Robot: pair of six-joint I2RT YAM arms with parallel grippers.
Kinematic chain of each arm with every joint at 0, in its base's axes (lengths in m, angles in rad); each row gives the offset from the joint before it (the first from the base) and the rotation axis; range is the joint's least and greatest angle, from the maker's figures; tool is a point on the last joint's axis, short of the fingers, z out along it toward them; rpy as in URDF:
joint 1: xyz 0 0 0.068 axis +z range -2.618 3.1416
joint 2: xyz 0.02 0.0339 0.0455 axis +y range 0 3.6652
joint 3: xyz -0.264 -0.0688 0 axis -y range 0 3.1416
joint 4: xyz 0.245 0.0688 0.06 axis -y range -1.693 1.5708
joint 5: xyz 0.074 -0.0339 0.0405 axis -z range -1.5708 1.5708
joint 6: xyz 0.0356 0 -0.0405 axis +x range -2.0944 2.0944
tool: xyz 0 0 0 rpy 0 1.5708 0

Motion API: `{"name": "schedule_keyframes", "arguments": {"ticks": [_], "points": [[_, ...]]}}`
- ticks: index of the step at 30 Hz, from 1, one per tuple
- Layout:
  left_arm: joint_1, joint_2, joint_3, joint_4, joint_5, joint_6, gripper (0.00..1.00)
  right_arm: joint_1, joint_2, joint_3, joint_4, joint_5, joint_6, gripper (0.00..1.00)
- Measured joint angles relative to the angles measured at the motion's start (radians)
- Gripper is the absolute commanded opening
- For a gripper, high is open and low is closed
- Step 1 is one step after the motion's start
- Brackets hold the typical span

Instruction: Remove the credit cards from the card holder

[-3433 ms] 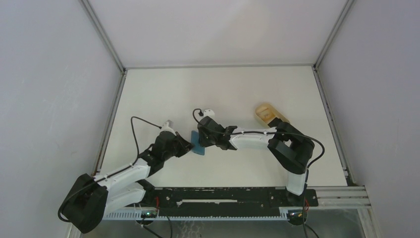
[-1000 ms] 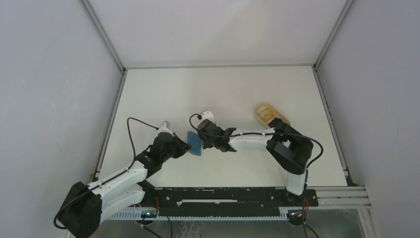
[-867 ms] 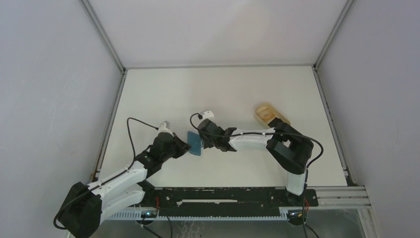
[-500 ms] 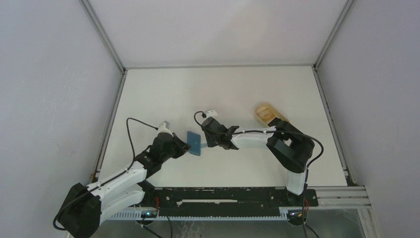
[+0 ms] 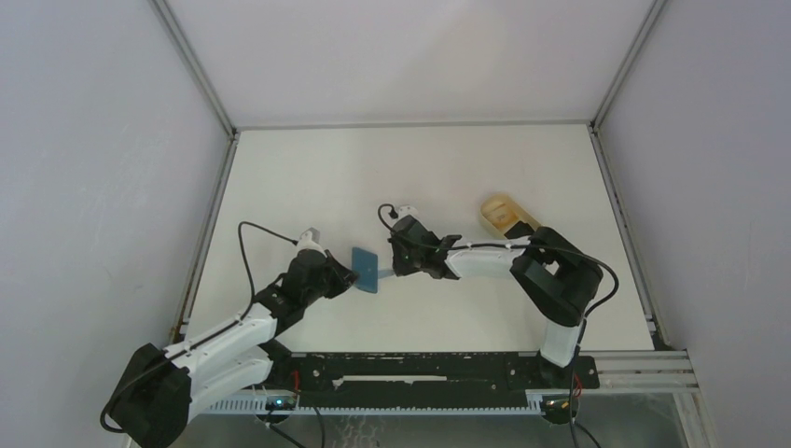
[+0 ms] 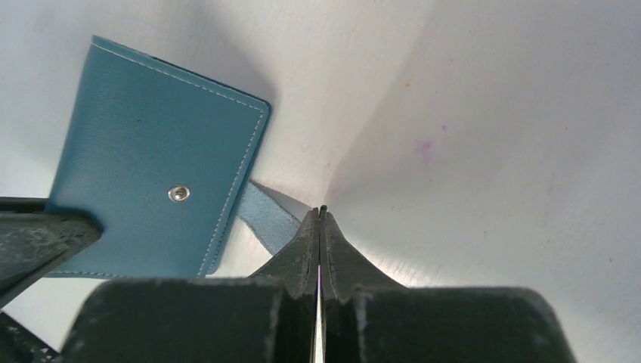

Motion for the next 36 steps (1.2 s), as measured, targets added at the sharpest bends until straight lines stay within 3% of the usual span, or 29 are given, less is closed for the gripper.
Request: {"name": "schedule_keyframes", "arguments": {"ticks": [3, 6, 8, 11, 13, 17, 21, 24, 32, 36], "points": [[0.0, -0.002, 0.0, 0.0, -0.001, -0.001, 0.01, -0.007, -0.021, -0.012, 0.011, -0.013, 0.008, 0.0], [-0.001, -0.021, 0.0, -0.008, -0.01, -0.002, 0.08, -0.017, -0.052, -0.03, 0.015, -0.026, 0.014, 0.0], [-0.001, -0.039, 0.0, -0.017, -0.021, -0.002, 0.19, -0.033, -0.076, -0.042, 0.015, -0.031, 0.014, 0.0], [-0.001, -0.059, 0.0, -0.033, -0.032, 0.0, 0.47, -0.061, -0.109, -0.05, 0.014, -0.029, 0.013, 0.0], [-0.001, -0.06, 0.0, -0.037, -0.037, 0.003, 0.54, -0.075, -0.127, -0.052, 0.011, -0.024, 0.011, 0.0], [-0.001, -0.057, 0.0, -0.048, -0.036, 0.001, 0.47, -0.083, -0.166, -0.06, 0.008, -0.018, 0.011, 0.04], [-0.001, -0.056, 0.0, -0.048, -0.036, 0.0, 0.43, -0.08, -0.173, -0.063, 0.01, -0.04, 0.013, 0.47], [-0.001, -0.048, 0.0, -0.048, -0.036, 0.0, 0.44, -0.064, -0.173, -0.066, 0.01, -0.065, 0.005, 0.65], [-0.001, -0.033, 0.0, -0.049, -0.036, 0.0, 0.43, 0.109, -0.172, -0.066, 0.046, -0.004, -0.04, 0.7], [-0.001, -0.034, 0.0, -0.054, -0.037, 0.0, 0.43, 0.128, -0.157, -0.047, 0.039, 0.041, -0.059, 0.7]]}}
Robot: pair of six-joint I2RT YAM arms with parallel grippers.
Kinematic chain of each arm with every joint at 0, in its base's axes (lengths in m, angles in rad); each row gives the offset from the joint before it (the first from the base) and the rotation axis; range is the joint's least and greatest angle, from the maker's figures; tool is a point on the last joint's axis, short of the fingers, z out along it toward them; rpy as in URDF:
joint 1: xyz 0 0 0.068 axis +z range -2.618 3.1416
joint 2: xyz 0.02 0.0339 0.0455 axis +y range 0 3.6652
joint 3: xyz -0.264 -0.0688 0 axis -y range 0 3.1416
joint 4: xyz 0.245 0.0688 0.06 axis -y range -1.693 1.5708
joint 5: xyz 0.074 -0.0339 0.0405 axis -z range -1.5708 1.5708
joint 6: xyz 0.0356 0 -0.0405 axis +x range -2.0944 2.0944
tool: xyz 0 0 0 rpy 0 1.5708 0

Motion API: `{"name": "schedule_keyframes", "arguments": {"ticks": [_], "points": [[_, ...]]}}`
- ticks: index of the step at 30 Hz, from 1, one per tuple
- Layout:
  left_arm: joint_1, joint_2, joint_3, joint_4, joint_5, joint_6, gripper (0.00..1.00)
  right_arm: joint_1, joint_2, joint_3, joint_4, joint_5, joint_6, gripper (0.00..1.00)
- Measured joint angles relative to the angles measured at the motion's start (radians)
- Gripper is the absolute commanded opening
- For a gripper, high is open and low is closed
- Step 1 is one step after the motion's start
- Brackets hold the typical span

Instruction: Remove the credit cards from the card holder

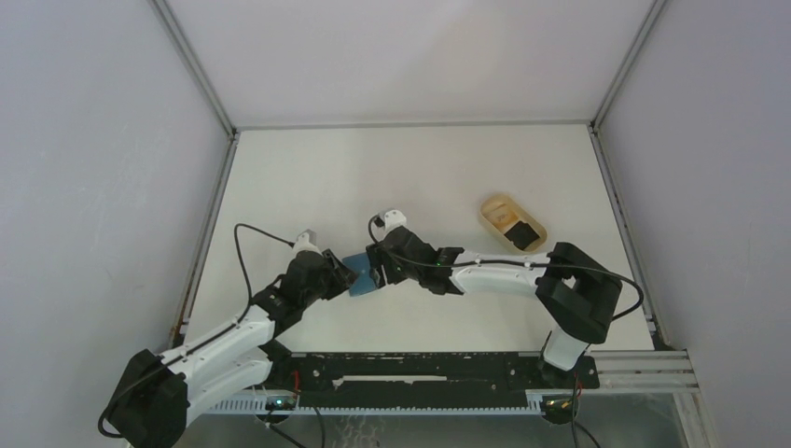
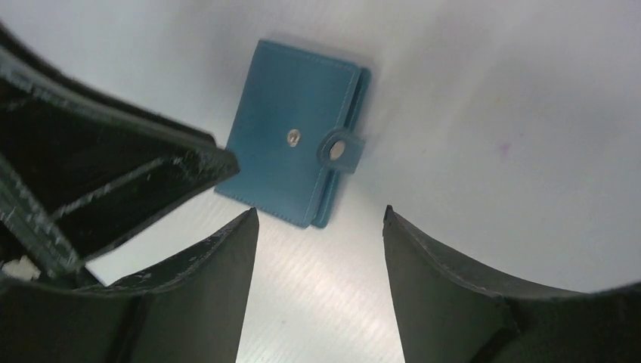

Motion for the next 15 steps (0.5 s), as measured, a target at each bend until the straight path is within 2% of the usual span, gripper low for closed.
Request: {"name": "schedule_keyframes", "arguments": {"ticks": [7, 15], "points": [[0.0, -0.017, 0.0, -0.008, -0.002, 0.0, 0.42, 0.002, 0.088, 0.107, -0.041, 0.097, -0.027, 0.67], [0.0, -0.037, 0.0, -0.022, -0.009, 0.0, 0.42, 0.004, 0.159, 0.183, -0.074, 0.103, -0.044, 0.63]]}}
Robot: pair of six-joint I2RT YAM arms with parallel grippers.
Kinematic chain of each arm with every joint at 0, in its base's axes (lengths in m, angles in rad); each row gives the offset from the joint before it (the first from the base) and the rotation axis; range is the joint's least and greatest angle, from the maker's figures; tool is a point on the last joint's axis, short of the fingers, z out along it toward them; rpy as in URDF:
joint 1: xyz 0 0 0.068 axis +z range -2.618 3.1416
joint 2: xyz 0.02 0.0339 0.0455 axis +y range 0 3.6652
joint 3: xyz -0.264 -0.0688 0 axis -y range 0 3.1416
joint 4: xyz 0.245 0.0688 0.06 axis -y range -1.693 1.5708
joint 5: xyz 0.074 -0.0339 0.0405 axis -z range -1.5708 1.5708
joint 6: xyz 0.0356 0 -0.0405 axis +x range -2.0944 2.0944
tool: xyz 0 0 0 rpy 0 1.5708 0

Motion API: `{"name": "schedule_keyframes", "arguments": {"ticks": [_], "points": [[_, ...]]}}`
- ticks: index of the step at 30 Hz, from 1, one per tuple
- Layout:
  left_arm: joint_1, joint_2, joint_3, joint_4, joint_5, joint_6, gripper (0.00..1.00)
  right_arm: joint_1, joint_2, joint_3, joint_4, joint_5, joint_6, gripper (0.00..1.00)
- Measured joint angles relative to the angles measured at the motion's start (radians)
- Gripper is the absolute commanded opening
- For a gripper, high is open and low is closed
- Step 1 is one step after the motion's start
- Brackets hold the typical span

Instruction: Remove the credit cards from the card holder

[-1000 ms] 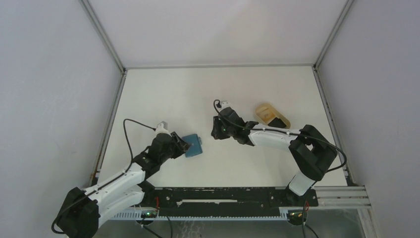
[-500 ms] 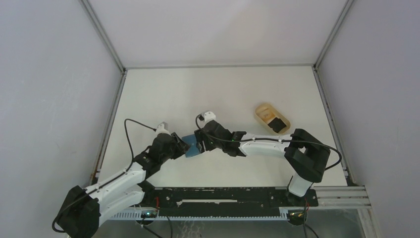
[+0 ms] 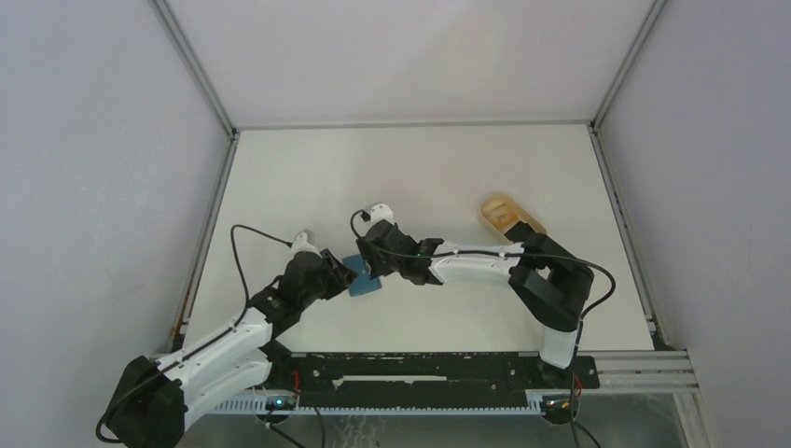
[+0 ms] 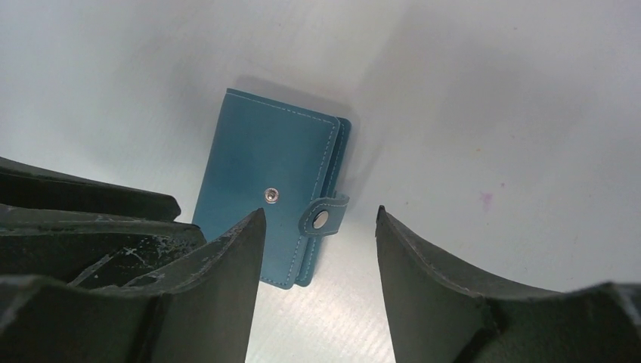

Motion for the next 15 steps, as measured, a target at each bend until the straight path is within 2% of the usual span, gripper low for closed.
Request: {"name": "schedule_keyframes", "arguments": {"ticks": [15], "points": [[0.0, -0.002, 0.0, -0.002, -0.009, 0.0, 0.41, -0.006, 0.067, 0.029, -0.054, 0.002, -0.002, 0.37]]}}
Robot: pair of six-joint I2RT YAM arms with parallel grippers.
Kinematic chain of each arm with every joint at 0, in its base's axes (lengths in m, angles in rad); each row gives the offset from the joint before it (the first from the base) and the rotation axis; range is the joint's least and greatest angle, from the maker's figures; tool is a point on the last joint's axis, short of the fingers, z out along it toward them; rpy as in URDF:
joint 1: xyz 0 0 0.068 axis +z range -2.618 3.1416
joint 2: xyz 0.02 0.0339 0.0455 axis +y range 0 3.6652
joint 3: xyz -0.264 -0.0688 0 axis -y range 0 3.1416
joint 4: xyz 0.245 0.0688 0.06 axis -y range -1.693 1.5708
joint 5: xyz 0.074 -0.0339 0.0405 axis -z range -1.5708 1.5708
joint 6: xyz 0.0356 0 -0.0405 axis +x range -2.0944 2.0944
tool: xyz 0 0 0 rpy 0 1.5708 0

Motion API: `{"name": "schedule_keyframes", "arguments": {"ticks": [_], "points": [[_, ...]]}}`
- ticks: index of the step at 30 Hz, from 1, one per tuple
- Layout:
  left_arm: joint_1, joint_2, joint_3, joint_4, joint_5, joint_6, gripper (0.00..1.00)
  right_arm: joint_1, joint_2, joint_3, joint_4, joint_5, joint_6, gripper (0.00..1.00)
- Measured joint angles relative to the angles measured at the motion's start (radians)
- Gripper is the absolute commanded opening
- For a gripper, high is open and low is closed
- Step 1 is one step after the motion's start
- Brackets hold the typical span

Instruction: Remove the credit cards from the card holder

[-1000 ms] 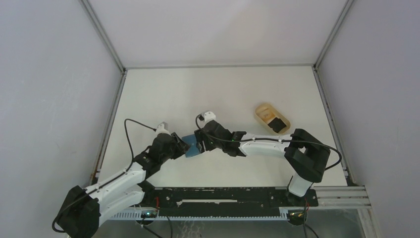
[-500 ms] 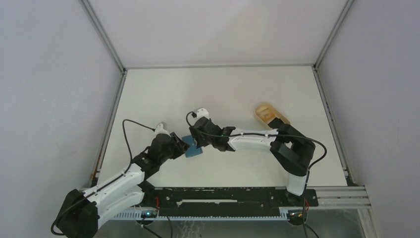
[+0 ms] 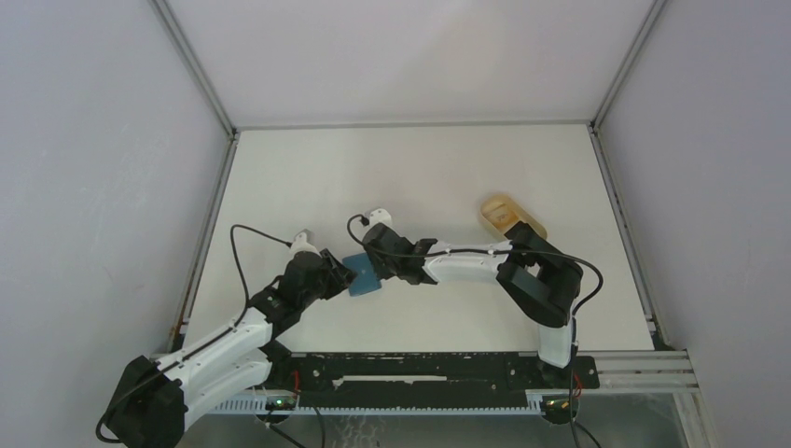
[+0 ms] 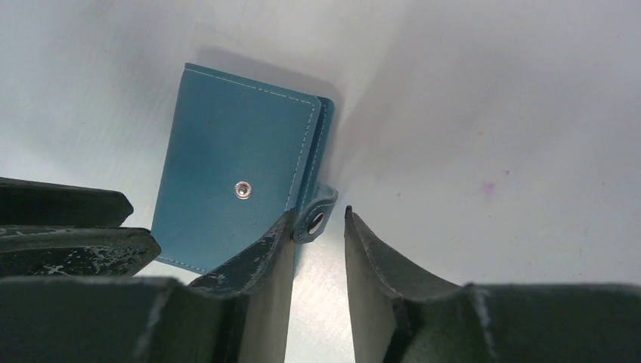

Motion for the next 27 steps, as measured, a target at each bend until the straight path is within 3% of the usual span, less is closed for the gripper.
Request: {"name": "schedule_keyframes", "arguments": {"ticks": [12, 14, 22, 27], "points": [[0.0, -0.002, 0.0, 0.0, -0.001, 0.0, 0.41, -0.018, 0.0, 0.0, -0.002, 0.012, 0.0, 0.4], [0.0, -0.002, 0.0, 0.0, -0.001, 0.0, 0.41, -0.018, 0.0, 0.0, 0.0, 0.012, 0.0, 0.36], [0.0, -0.002, 0.0, 0.0, -0.001, 0.0, 0.4, -0.019, 0.0, 0.0, 0.024, 0.012, 0.002, 0.0], [0.0, -0.002, 0.0, 0.0, -0.001, 0.001, 0.4, -0.027, 0.0, 0.0, 0.027, 0.013, 0.003, 0.0]]}}
